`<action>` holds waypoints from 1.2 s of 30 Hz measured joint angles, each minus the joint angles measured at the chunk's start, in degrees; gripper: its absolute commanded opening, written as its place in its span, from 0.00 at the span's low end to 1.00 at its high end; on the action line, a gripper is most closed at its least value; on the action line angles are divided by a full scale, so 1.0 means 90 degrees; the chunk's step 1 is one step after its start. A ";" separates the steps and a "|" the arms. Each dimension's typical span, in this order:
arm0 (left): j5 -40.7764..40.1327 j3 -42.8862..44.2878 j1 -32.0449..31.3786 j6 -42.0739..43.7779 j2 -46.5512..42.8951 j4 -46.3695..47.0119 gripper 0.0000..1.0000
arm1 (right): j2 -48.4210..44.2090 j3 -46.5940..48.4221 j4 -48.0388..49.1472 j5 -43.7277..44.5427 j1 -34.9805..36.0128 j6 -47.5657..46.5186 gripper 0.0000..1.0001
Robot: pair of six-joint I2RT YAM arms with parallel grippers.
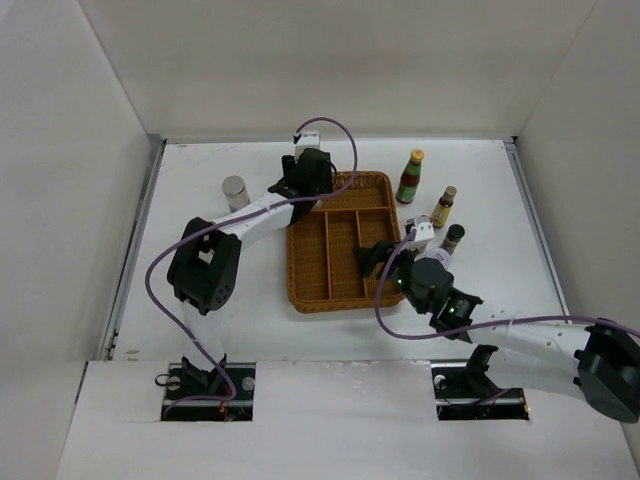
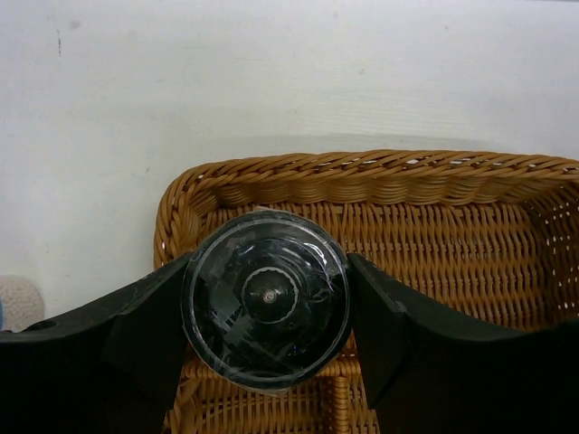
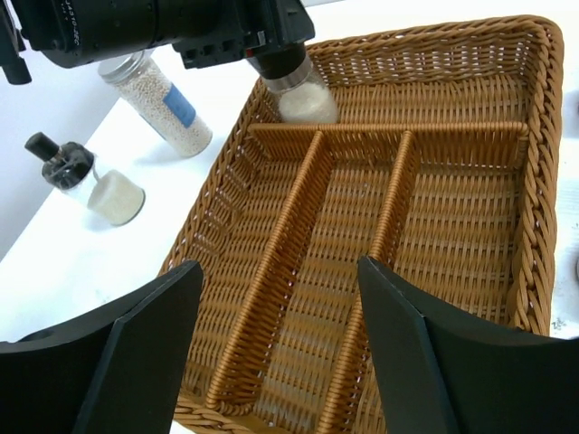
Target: Organize the condiment bottles
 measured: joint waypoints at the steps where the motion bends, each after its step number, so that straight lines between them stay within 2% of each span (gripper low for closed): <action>1: -0.0002 -0.0024 -0.0005 -0.0002 0.0000 0.0061 0.61 | -0.0002 0.0000 -0.0002 0.0000 0.0000 -0.0002 0.77; 4: -0.0063 -0.0211 -0.0046 0.0002 -0.0005 0.0393 0.85 | -0.0027 -0.0019 -0.0005 0.0000 -0.0049 0.0000 0.77; 7: -0.0185 -0.0525 -0.0112 -0.0019 -0.0107 0.0682 1.00 | -0.0143 -0.0102 -0.0017 0.0041 -0.0170 0.0000 0.74; 9: -0.0304 -0.0860 -0.0168 -0.0034 -0.0333 0.0855 1.00 | -0.0245 -0.0126 -0.0036 0.0080 -0.0294 -0.0002 0.64; 13: -0.0532 -0.1576 -0.0325 -0.0024 -0.1222 0.1326 1.00 | -0.0629 -0.0170 -0.0211 0.0143 -0.0522 -0.0007 0.31; 15: -0.0648 -0.1943 -0.0406 -0.0019 -0.1894 0.1695 1.00 | -0.0852 -0.0168 -0.0393 0.0216 -0.0597 0.0029 0.24; 17: -0.0760 -0.2273 -0.0491 -0.0032 -0.2591 0.2081 1.00 | -0.1042 -0.0155 -0.0682 0.0347 -0.0612 0.0119 0.24; 18: -0.0818 -0.2443 -0.0546 -0.0029 -0.2948 0.2307 1.00 | -0.1117 -0.0151 -0.0828 0.0427 -0.0612 0.0172 0.26; 20: -0.0950 -0.2839 -0.0675 -0.0049 -0.3614 0.2773 0.90 | -0.1241 -0.0134 -0.1200 0.0648 -0.0612 0.0304 0.44; 22: -0.1047 -0.3305 -0.0867 -0.0087 -0.4165 0.3157 0.76 | -0.1345 -0.0129 -0.1615 0.0979 -0.0612 0.0461 0.64; 24: -0.1115 -0.3854 -0.1166 -0.0180 -0.4561 0.3439 0.61 | -0.1464 -0.0129 -0.2069 0.1370 -0.0612 0.0605 0.75; 27: -0.1168 -0.4697 -0.1668 -0.0357 -0.4753 0.3558 0.47 | -0.1656 -0.0104 -0.2856 0.1880 -0.0651 0.0845 0.82; 30: -0.1178 -0.5588 -0.2171 -0.0542 -0.4753 0.3507 0.40 | -0.1654 0.0027 -0.3599 0.2096 -0.0945 0.1003 0.86; 36: -0.1151 -0.6664 -0.2426 -0.0792 -0.5049 0.3679 0.42 | -0.1137 0.0461 -0.4464 0.2220 -0.1729 0.1071 0.90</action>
